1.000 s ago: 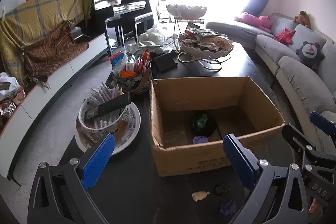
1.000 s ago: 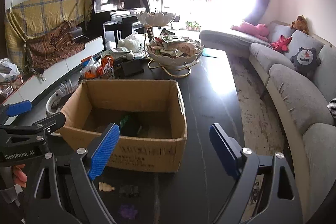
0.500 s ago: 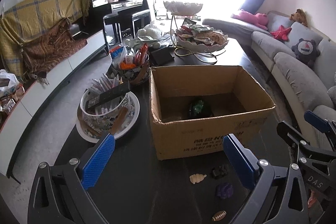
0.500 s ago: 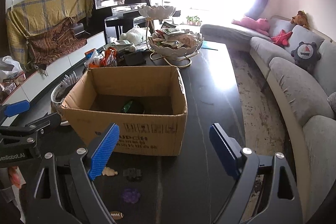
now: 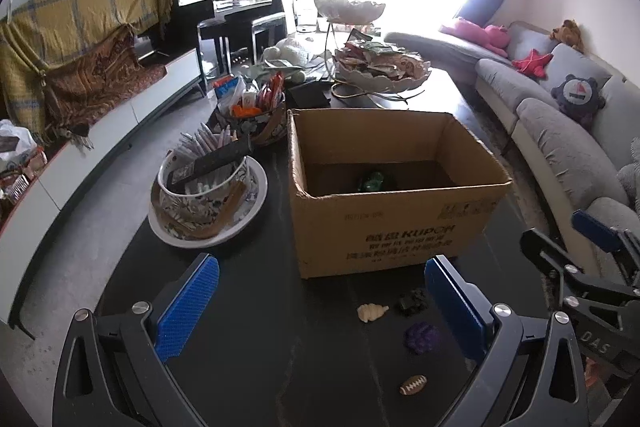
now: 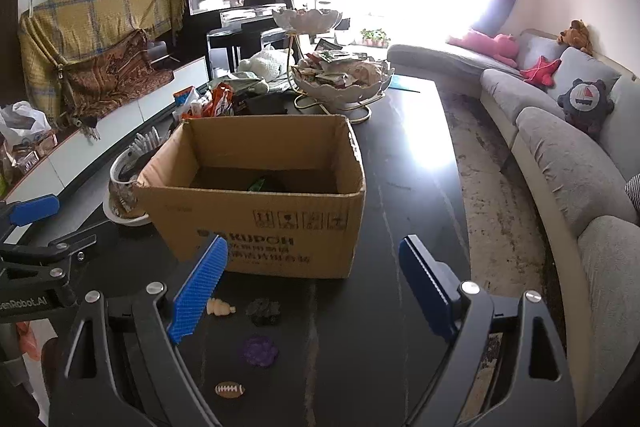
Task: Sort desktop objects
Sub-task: 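Withdraw both open tools from the box back toward the remaining toys, then move the open right tool down onto the purple grape toy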
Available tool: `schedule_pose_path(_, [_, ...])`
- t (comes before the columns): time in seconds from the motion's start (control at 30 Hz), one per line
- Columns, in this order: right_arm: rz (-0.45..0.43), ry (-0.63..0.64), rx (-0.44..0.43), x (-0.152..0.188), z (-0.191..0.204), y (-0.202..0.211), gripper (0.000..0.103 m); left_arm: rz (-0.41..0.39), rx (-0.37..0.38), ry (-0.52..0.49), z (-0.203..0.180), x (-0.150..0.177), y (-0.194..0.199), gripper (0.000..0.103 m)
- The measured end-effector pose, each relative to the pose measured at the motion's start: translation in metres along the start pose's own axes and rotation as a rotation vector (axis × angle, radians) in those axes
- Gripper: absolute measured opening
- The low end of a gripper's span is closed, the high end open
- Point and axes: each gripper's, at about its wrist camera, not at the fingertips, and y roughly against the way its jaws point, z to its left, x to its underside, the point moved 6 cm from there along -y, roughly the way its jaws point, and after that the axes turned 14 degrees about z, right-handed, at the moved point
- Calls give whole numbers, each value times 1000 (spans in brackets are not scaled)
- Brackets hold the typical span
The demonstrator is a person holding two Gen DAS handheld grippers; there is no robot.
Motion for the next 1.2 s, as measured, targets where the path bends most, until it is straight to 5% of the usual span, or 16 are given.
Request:
schedule_pose_path(0.43, [57, 25, 2, 26, 4, -7, 86, 109, 117, 65, -3, 25, -16, 102])
schedule_pose_path(1.2, [145, 48, -34, 57, 17, -33, 85, 159, -22, 81, 3, 49, -33, 102])
